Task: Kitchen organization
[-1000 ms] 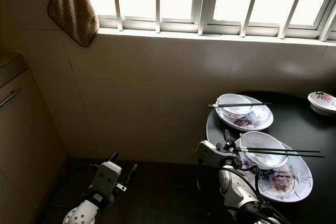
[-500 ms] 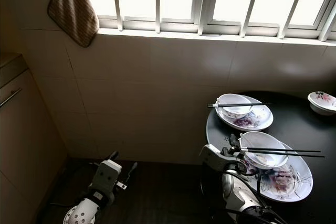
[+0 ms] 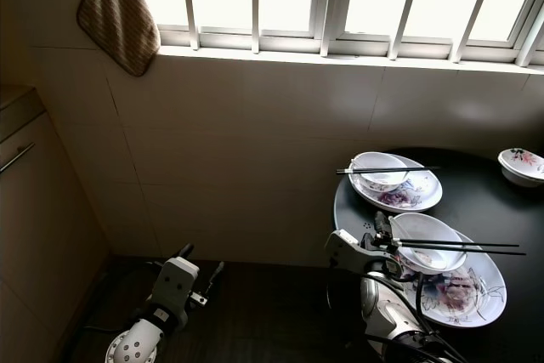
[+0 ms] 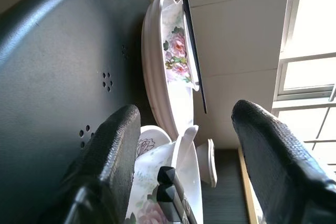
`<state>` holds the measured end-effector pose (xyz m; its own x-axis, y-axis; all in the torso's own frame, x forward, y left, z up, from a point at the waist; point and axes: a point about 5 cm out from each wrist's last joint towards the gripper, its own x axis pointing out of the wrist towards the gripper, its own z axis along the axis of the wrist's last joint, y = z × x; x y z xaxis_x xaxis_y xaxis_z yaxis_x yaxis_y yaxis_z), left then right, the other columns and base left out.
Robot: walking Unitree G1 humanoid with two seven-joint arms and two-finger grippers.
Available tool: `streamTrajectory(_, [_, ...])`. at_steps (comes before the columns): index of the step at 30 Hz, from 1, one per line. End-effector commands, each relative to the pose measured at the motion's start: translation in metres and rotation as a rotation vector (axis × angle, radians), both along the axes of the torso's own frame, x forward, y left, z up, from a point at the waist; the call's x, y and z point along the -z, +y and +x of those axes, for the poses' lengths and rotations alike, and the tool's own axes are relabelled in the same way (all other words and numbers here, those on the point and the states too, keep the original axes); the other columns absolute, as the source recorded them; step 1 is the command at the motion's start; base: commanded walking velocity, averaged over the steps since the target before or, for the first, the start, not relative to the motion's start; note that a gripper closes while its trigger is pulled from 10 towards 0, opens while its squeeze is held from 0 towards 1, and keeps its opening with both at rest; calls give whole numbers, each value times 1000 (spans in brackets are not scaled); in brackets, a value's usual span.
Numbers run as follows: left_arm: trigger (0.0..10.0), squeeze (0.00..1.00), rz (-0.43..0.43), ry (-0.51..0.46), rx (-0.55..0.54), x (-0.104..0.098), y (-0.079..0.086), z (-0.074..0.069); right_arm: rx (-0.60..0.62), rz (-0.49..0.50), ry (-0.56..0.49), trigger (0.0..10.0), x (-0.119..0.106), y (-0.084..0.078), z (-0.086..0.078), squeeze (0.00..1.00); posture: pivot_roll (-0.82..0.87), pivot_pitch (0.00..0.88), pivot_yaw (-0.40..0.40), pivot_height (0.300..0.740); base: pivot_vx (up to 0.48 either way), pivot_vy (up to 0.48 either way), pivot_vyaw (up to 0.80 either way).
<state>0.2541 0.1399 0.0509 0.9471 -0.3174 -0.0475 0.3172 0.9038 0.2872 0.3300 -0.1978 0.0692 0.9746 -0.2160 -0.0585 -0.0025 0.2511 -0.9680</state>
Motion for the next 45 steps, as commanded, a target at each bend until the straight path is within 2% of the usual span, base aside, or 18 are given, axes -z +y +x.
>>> streamTrajectory(1, [10000, 0, -16, -9, -4, -2, 0, 2, 8, -12, -17, 10000, -5, -4, 2, 0, -1, 0, -74, 736, 0, 0, 0])
streamTrajectory(19, [10000, 0, -24, -14, -9, -1, -1, 3, 44, -35, -3, 10000, -2, -17, -3, 0, -3, 0, -86, 736, 0, 0, 0])
streamTrajectory(42, [10000, 0, -32, -13, -11, -1, -1, 4, 42, -71, -7, 10000, -1, -23, -6, 0, -3, 0, -88, 736, 0, 0, 0])
streamTrajectory(43, [10000, 0, -33, -14, -11, -1, -1, 4, 40, -70, -6, 8353, 0, -23, -6, 0, -3, 0, -90, 736, 0, 0, 0])
streamTrajectory(44, [10000, 0, -34, -14, -12, -1, -1, 4, 38, -70, -6, 8353, 0, -22, -6, 0, -3, 0, -90, 736, 0, 0, 0])
streamTrajectory(45, [10000, 0, -35, -14, -12, -1, -1, 4, 36, -68, -4, 7176, 0, -22, -6, 0, -2, 0, -90, 736, 0, 0, 0])
